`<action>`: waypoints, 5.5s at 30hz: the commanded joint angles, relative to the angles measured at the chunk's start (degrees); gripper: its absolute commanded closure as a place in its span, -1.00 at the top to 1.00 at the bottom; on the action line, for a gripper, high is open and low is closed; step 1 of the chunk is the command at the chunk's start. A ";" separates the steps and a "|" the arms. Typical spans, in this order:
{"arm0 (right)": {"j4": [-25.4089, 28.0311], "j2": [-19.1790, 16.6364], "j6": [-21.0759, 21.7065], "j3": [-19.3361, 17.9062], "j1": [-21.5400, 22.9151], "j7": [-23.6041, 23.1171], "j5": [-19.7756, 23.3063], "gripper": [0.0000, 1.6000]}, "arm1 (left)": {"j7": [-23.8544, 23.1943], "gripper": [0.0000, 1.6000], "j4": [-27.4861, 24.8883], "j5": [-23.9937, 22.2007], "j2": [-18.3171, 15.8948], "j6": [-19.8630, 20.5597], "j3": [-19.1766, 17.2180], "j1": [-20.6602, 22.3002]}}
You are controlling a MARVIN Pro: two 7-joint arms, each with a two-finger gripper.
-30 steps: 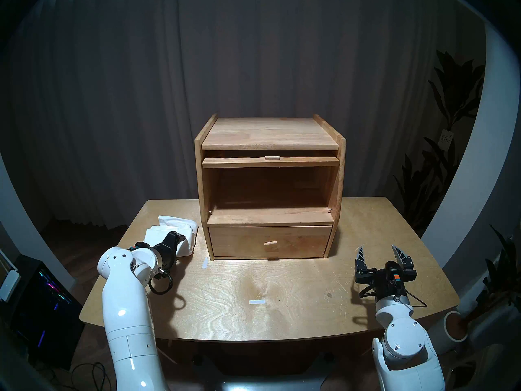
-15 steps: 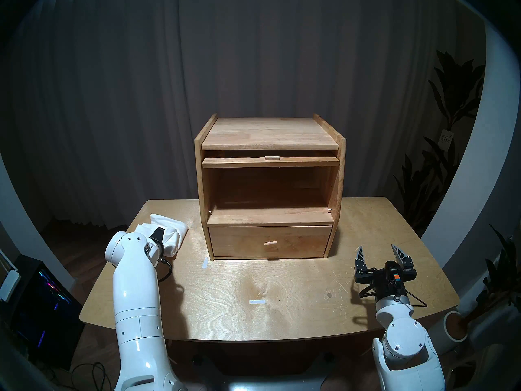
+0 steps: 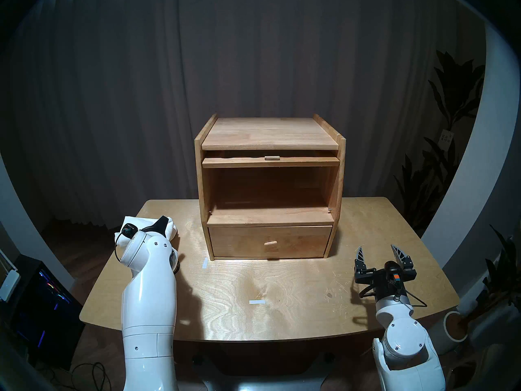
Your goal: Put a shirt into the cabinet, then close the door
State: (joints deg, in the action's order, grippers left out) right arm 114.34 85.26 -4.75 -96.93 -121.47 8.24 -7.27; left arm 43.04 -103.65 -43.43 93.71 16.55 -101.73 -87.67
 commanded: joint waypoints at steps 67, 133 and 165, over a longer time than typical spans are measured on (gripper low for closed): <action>-1.42 -0.57 -0.34 0.13 1.42 -0.04 0.00 1.00 | -42.31 -1.00 -26.52 20.96 -10.11 -50.30 6.96 -36.26; -0.67 -0.67 -0.34 0.23 1.23 0.00 0.03 1.00 | -60.23 -1.00 -16.09 61.54 -6.49 -38.18 24.71 -18.59; -1.47 -0.70 -0.34 0.24 1.58 -0.01 0.02 1.00 | -50.30 -1.00 -7.39 59.55 -3.24 -4.89 28.12 -2.02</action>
State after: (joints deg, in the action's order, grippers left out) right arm 111.87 84.56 -4.78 -96.70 -120.23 8.17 -7.26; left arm -9.07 -110.68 17.49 89.30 7.86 -74.86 -95.38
